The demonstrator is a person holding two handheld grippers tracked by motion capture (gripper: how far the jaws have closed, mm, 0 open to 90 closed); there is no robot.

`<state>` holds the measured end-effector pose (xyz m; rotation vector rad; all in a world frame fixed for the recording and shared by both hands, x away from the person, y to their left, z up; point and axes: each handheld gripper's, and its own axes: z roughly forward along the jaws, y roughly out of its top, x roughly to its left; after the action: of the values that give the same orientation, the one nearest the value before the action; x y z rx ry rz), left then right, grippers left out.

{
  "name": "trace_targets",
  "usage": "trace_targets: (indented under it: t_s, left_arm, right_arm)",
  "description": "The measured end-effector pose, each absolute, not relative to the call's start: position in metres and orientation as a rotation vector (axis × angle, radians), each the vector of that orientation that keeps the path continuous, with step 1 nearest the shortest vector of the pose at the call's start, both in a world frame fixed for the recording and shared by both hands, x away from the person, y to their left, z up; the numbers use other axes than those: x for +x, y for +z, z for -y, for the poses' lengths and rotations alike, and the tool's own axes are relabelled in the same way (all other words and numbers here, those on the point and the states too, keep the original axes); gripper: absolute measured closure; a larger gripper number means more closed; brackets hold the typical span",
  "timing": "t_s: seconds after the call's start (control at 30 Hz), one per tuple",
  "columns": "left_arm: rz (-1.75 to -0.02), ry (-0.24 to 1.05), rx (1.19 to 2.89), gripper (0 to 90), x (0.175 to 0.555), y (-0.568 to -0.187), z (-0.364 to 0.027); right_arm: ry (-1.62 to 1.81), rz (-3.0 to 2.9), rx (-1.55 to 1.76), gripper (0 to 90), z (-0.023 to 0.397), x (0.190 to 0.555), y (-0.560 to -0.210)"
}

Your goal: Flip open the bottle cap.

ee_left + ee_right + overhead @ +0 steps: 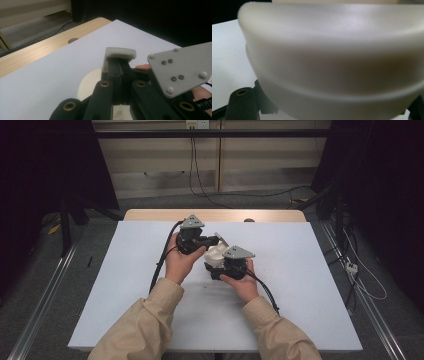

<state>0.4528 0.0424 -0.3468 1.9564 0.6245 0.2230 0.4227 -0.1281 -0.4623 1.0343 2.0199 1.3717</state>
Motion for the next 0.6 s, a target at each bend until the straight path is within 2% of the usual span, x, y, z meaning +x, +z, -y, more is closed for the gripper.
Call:
trace_targets:
  t_s: [0.6]
  left_arm:
    - [-0.624,0.22,1.951,90.0,0.4582,-0.3417,-0.0329]
  right_arm:
    - [1.367,-2.02,1.029,18.6,0.1282,0.4228,-0.4624]
